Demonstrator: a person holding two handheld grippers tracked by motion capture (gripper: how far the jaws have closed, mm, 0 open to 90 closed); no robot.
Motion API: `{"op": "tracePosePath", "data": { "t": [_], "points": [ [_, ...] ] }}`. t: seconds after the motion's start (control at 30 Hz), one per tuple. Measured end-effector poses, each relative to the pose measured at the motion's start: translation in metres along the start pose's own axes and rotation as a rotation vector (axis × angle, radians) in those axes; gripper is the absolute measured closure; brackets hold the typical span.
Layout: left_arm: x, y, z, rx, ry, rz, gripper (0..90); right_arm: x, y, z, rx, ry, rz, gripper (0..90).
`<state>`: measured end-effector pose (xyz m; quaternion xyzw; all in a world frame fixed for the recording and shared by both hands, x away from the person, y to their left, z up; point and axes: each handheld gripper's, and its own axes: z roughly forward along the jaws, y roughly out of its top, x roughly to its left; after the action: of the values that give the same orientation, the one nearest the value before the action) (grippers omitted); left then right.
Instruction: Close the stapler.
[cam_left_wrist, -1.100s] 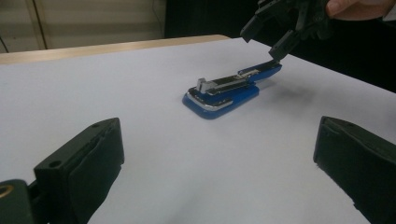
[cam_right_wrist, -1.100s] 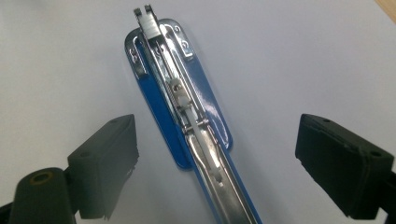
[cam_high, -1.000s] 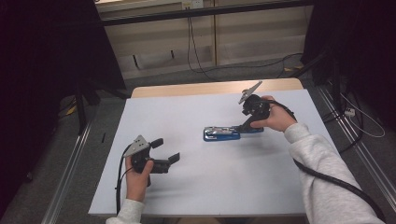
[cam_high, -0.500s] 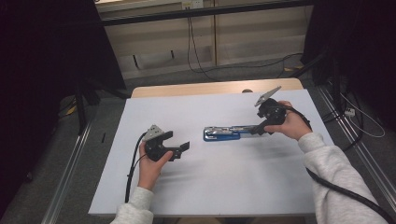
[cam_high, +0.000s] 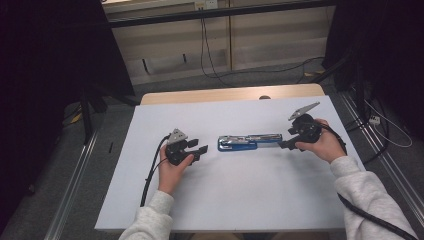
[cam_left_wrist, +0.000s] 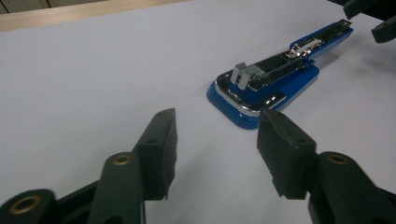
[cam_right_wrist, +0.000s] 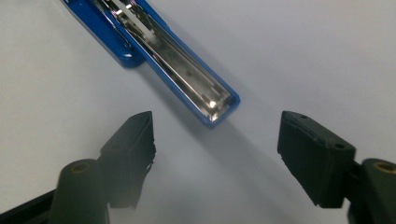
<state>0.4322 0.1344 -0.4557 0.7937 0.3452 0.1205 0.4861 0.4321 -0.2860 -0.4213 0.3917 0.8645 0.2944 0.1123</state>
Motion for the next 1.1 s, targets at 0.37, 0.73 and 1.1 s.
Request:
{"op": "tracePosePath", "data": {
  "t": [0.37,0.73,1.1],
  "points": [
    [0.003,0.0,0.016,0.052,-0.016,-0.005,81.4,-0.002,-0.017,-0.001,0.033,-0.023,0.01,60.9],
    [-0.006,0.007,0.036,0.142,-0.034,0.064,90.0,0.003,-0.013,0.015,0.057,-0.034,-0.002,85.4],
    [-0.009,0.013,0.052,0.188,-0.068,0.079,90.0,0.002,-0.008,0.017,0.058,-0.039,-0.01,89.0]
  ]
}}
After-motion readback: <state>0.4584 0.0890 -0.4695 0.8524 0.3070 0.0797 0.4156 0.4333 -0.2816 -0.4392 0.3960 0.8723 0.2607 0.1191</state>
